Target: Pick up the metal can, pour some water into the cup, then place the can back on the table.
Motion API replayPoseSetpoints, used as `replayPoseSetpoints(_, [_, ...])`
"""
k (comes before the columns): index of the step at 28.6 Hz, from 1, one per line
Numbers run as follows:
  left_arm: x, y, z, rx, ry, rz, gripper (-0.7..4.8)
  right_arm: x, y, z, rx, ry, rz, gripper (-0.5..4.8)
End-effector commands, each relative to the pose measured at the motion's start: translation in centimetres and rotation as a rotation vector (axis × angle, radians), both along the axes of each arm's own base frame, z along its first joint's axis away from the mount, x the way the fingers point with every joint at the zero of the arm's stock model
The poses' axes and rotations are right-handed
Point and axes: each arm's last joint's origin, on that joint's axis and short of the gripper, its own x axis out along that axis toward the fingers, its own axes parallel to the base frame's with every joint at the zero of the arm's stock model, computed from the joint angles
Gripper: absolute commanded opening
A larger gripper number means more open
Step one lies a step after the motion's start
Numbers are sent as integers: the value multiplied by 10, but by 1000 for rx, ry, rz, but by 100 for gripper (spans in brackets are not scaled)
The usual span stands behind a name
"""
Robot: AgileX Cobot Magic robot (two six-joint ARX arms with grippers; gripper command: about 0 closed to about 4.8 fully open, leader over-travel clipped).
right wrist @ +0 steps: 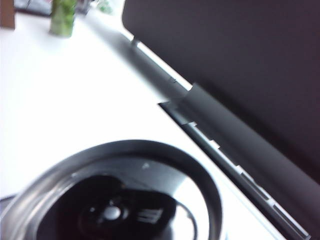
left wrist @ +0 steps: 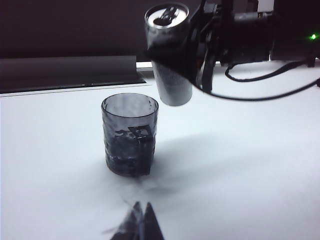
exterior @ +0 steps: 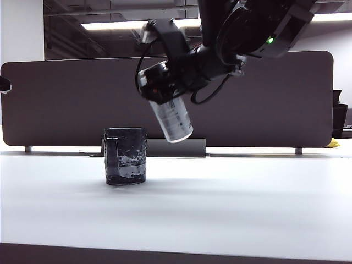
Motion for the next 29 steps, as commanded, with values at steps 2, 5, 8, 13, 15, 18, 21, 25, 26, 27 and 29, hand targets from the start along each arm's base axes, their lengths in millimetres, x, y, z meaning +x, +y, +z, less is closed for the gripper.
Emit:
replayPoseSetpoints(2, [0,0,2,-3,-13,-2,-5,-4,9,3,-34,-71,17,211])
replayPoseSetpoints(5, [0,0,2,-3,-13,-2,-5,-6,13,1,-62,-92,22,211])
replayPoseSetpoints(8, [0,0,2,-3,-13,-2,-5,-8,15,0,-106,-122,14,211])
replayPoseSetpoints(13, [0,0,2,-3,-13,-2,-5,-7,16,2,-156,-165,-9,211])
replayPoseSetpoints(15, [0,0,2,-3,-13,-2,-5,-6,16,4,-158,-173,-9,211])
replayPoseSetpoints(18, [0,0,2,-3,-13,-2,-5,-5,17,8,-179,-207,-7,211])
replayPoseSetpoints(21, [0,0,2,-3,-13,-2,-5,-3,18,12,-208,-228,-10,211])
replayPoseSetpoints(25, [0,0,2,-3,-13,-2,-5,-1,20,16,-253,-239,-10,211])
replayPoseSetpoints(26, [0,0,2,-3,-13,-2,-5,-1,20,17,-261,-245,-9,211])
replayPoseSetpoints(27, [0,0,2,-3,-13,-2,-5,-1,20,18,-268,-251,-8,212])
replayPoseSetpoints(29, [0,0,2,-3,-13,-2,-5,-1,21,18,-280,-262,-5,211])
